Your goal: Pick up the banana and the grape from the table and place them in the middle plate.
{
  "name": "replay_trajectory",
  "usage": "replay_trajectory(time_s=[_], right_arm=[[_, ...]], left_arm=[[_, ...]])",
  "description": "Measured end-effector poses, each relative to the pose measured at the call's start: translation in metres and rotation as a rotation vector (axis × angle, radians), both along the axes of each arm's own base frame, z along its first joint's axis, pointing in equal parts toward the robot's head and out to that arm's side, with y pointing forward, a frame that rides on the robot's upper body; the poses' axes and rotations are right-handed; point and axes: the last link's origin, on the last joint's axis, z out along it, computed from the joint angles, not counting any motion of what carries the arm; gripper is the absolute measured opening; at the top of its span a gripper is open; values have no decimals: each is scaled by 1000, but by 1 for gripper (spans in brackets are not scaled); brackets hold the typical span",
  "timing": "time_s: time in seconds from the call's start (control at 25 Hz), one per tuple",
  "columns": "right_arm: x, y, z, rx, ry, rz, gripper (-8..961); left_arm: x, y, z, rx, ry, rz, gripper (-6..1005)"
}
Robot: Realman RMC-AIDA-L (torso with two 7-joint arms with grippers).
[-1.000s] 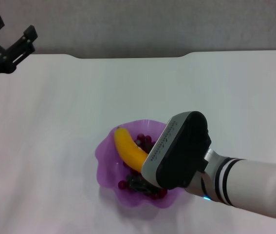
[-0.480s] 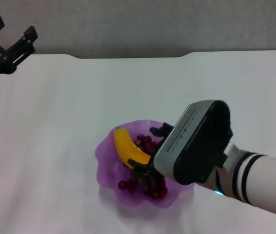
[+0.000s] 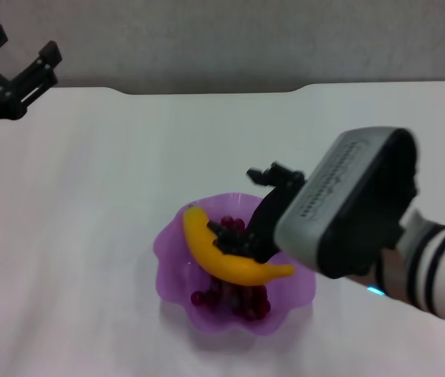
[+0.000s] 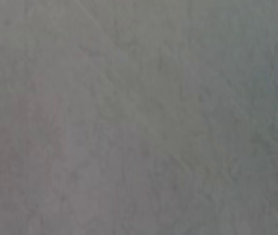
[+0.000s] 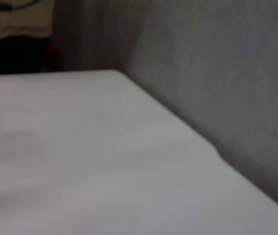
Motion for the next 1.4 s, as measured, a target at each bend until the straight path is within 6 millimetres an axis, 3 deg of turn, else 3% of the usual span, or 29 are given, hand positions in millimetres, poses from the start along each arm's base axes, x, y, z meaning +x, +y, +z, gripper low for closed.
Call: replay_trajectory(time_s=[0.32, 0.84, 1.2, 1.4], right_arm=[[4, -5, 30, 107, 67, -13, 881], [5, -15, 43, 136, 98, -33, 881], [7, -20, 52, 156, 106, -40, 880], [17, -11, 68, 224, 127, -83, 880]], left_arm=[[6, -11, -1, 0, 11, -15, 816], [29, -43, -1, -10, 67, -59, 816], [26, -46, 1, -2, 73, -48, 816], [26, -40, 4, 12, 76, -31, 816]])
